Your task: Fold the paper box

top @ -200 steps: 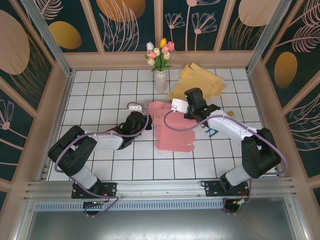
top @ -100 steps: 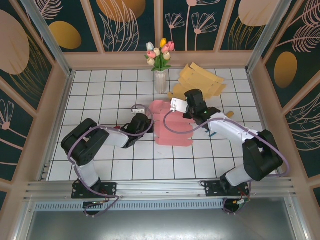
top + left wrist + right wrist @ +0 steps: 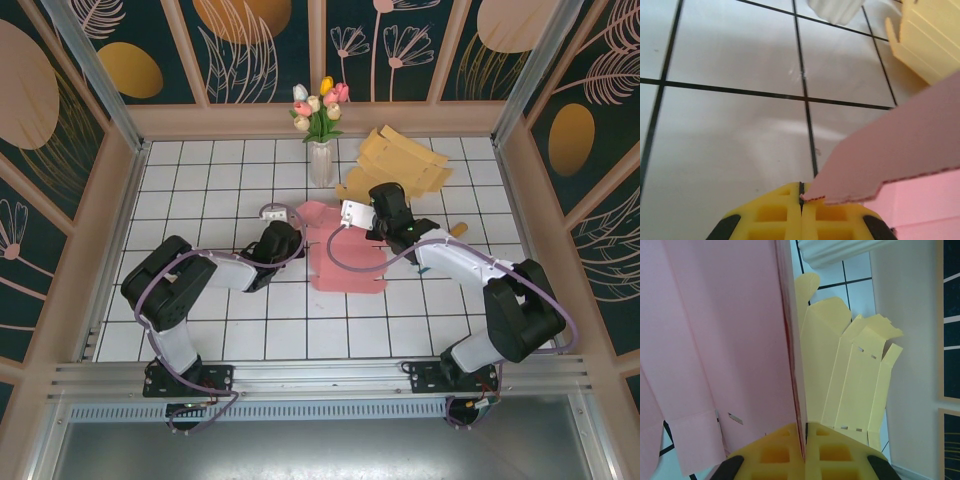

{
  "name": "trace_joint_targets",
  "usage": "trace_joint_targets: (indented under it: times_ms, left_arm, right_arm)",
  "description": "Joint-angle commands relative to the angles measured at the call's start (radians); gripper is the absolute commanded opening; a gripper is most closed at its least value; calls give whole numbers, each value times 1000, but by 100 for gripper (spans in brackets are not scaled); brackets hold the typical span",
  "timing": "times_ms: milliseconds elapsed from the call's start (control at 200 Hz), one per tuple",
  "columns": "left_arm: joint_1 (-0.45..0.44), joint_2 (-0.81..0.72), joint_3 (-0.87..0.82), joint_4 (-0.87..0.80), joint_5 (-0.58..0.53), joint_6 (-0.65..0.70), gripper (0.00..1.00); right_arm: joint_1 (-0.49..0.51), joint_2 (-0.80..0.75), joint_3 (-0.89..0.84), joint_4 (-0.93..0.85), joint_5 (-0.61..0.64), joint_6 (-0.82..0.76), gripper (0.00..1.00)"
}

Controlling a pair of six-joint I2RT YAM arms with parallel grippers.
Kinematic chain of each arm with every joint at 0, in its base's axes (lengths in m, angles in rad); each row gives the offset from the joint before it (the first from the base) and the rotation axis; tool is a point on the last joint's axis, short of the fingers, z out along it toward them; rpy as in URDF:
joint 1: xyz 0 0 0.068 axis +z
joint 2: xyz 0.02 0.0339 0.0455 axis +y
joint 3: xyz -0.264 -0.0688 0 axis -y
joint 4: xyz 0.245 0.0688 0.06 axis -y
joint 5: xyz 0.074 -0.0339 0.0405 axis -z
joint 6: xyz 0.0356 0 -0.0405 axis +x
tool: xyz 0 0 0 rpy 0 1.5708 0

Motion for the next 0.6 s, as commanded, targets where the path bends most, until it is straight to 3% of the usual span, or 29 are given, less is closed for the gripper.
trace_joint_targets:
  times_ms: [0, 395, 596]
  left_arm:
    - [1, -2, -2, 93, 104, 32, 0]
    - [2, -11, 12, 203, 253, 13, 0]
    - [1, -22, -43, 223, 208, 28, 0]
  right_arm:
    - [13, 3, -15, 24, 12, 16, 0]
    - [25, 10, -58, 86, -7, 14, 0]
    - [26, 12, -113, 164, 24, -21, 0]
